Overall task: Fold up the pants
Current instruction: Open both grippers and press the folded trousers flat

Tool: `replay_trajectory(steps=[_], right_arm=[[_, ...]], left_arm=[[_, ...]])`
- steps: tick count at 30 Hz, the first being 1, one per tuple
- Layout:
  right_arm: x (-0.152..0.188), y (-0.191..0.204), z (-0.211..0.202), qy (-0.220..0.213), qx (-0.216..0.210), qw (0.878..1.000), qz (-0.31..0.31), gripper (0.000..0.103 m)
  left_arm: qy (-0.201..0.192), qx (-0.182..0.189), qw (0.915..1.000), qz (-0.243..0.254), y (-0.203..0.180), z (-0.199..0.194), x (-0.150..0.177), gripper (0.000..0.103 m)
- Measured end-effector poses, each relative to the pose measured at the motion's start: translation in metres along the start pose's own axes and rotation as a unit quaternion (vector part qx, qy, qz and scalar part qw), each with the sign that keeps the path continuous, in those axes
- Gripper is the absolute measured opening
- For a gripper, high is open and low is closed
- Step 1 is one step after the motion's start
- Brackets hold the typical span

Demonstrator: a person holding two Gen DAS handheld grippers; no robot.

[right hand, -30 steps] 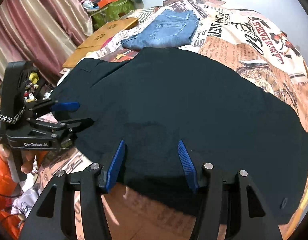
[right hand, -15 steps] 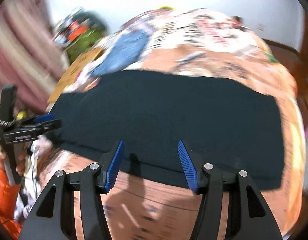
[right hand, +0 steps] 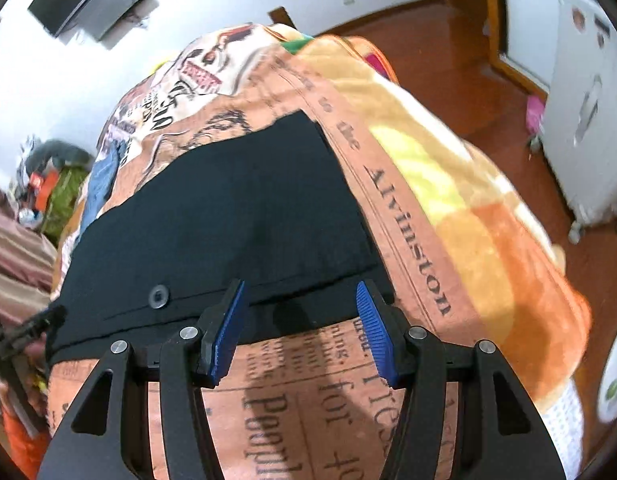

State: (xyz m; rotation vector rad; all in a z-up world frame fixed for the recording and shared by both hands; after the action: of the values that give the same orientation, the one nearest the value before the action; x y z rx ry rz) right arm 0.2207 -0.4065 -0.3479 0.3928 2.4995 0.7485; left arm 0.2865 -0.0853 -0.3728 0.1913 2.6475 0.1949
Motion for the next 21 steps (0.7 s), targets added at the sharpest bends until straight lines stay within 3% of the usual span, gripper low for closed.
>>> replay_trajectory(steps=[7,12,14,19,21], right_arm=[[-0.002,-0.012,0.008,-0.018,-0.008,0.999,0.025,0.053],[-0.009,-0.013,0.015,-0.025,-0.017,0.999,0.038,0.054],[-0.01,-0.011,0.019,-0.025,-0.001,0.999,0.023,0.05],[-0.015,-0.014,0.017,-0.037,0.019,0.999,-0.002,0.022],[-0.016,-0.012,0.015,-0.042,0.019,0.999,-0.012,0.016]], left_arm=[[0.017,0.022,0.999,-0.034,0.005,0.009,0.002,0.094],[0.017,0.024,0.9988,-0.04,0.005,0.011,0.002,0.096],[0.015,0.022,0.9989,-0.038,0.004,0.01,0.002,0.096],[0.015,0.023,0.9988,-0.04,0.005,0.011,0.003,0.096],[0.014,0.022,0.9989,-0.04,0.005,0.011,0.002,0.096]])
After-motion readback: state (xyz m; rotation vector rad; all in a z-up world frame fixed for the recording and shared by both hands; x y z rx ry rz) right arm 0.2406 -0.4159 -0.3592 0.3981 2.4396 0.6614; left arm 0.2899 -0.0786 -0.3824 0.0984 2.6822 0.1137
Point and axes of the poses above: each gripper's, at about its wrist camera, not at the fingertips, and z roughly the way its jaws point, y to its left, x to its underside, the point moved 10 cm from there along z, roughly the way its jaws point, and after that the axes turned 10 degrees about -x, right-handed, at the moved point
